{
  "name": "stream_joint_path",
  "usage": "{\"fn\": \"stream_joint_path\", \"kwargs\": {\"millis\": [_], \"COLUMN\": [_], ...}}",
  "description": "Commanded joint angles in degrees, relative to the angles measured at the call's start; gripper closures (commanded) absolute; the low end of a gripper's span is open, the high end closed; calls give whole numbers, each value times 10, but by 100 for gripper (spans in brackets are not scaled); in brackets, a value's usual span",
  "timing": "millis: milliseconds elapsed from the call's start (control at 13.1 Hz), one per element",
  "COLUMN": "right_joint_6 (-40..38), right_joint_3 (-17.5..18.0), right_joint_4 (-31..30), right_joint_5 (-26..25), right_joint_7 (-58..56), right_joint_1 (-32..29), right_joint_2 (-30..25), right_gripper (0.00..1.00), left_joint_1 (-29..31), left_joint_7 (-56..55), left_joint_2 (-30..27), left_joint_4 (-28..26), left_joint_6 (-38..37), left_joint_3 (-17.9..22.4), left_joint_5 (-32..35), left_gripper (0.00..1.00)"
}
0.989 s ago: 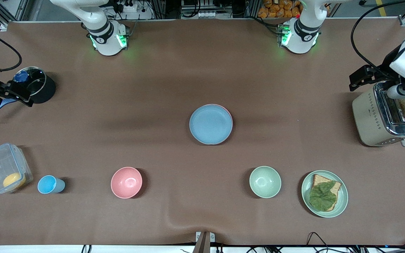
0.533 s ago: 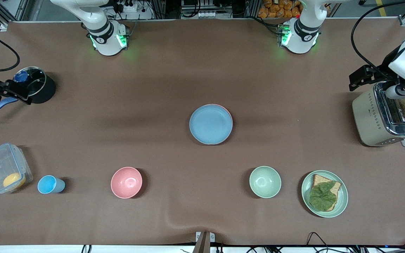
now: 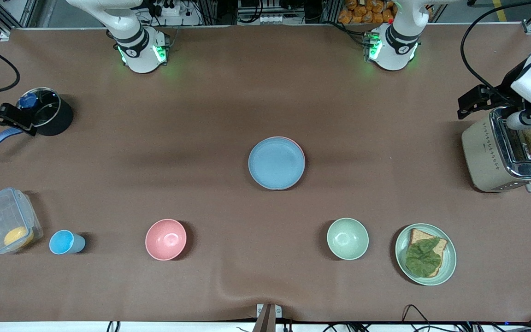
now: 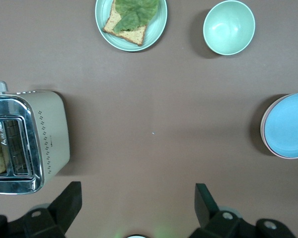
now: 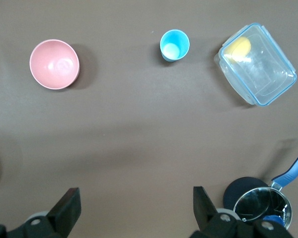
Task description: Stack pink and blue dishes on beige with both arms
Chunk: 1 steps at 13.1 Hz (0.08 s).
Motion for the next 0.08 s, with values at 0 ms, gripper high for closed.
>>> {"fn": "stream_joint_path", "kwargs": {"millis": [0], "right_joint_6": [-9], "right_joint_3": [13], "right_joint_4": [11], "right_joint_5": [21], "right_joint_7": [-1], "right_joint_1": [-10], "right_joint_2": [0], "right_gripper": [0], "left_joint_1": [2], "left_joint_7": [6], "left_joint_2": [-12], "left_joint_4": [-8], "left_joint_6": [2], "left_joint_3": [3], "left_joint_5": [-13], "left_gripper": [0]}}
